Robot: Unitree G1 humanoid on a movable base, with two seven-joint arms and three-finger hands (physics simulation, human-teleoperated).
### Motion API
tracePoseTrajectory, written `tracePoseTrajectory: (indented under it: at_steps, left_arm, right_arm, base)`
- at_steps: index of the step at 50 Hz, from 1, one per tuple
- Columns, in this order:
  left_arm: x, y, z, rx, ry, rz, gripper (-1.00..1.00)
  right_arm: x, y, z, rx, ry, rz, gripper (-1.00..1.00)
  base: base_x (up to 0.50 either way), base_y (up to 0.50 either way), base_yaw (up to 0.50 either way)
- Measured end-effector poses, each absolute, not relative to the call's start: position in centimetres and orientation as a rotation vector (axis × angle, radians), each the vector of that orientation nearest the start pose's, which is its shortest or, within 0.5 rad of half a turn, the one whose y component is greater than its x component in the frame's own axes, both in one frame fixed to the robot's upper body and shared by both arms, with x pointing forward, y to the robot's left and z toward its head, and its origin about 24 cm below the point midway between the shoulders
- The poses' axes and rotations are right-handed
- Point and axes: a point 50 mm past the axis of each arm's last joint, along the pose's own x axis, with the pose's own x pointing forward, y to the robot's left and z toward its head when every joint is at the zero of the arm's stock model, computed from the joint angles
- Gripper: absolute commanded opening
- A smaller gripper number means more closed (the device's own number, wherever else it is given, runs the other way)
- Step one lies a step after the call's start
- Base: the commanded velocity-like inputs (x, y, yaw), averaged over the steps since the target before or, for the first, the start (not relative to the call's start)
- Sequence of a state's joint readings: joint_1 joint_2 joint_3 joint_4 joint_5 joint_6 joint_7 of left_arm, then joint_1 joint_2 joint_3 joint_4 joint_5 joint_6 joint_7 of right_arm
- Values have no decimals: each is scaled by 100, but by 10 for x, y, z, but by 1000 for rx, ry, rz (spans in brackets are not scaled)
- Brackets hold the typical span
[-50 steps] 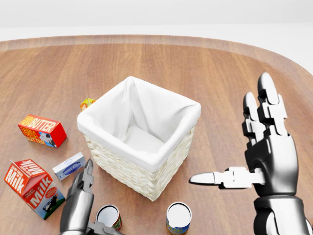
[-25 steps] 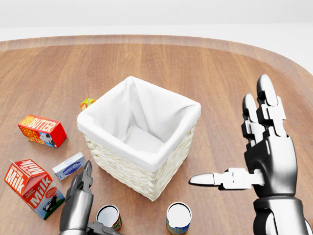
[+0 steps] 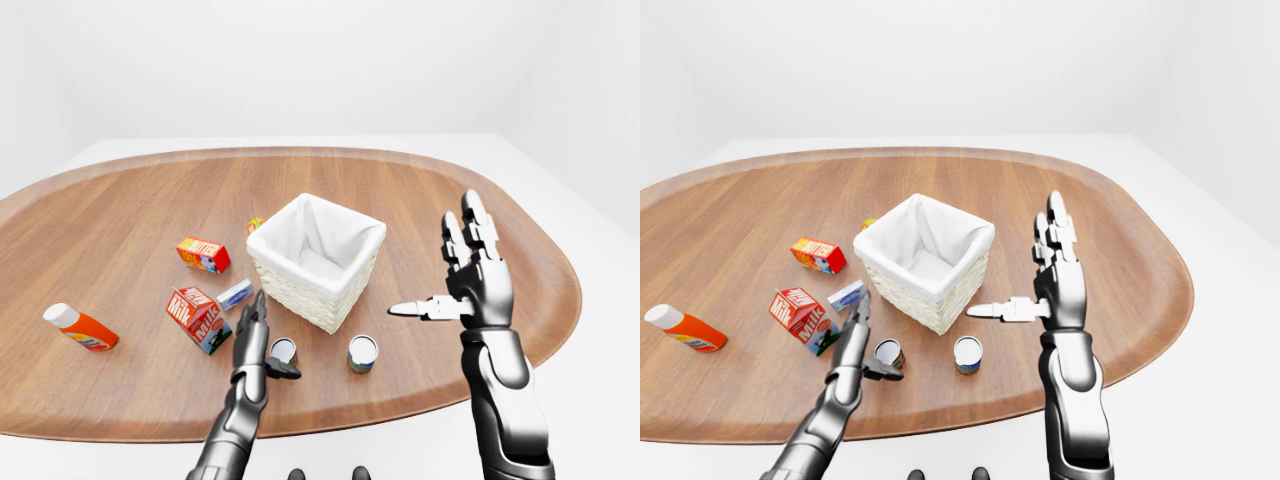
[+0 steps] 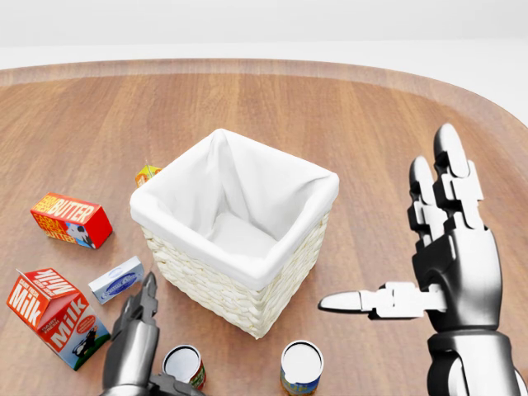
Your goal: Pick up the tomato sauce, and put it in the basket.
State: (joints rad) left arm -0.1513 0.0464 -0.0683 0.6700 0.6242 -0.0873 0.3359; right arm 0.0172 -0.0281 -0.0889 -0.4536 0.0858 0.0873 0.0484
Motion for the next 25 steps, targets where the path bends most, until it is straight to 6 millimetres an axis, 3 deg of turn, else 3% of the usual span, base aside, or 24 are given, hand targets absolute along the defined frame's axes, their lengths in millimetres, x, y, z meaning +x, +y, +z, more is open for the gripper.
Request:
tracePoseTrajectory:
  at_steps: [25]
  left_arm:
    - [250, 146, -59, 749, 294, 30, 100]
  right_arm:
    - [234, -170, 136, 28, -365, -17, 100]
  base:
    - [0, 0, 0]
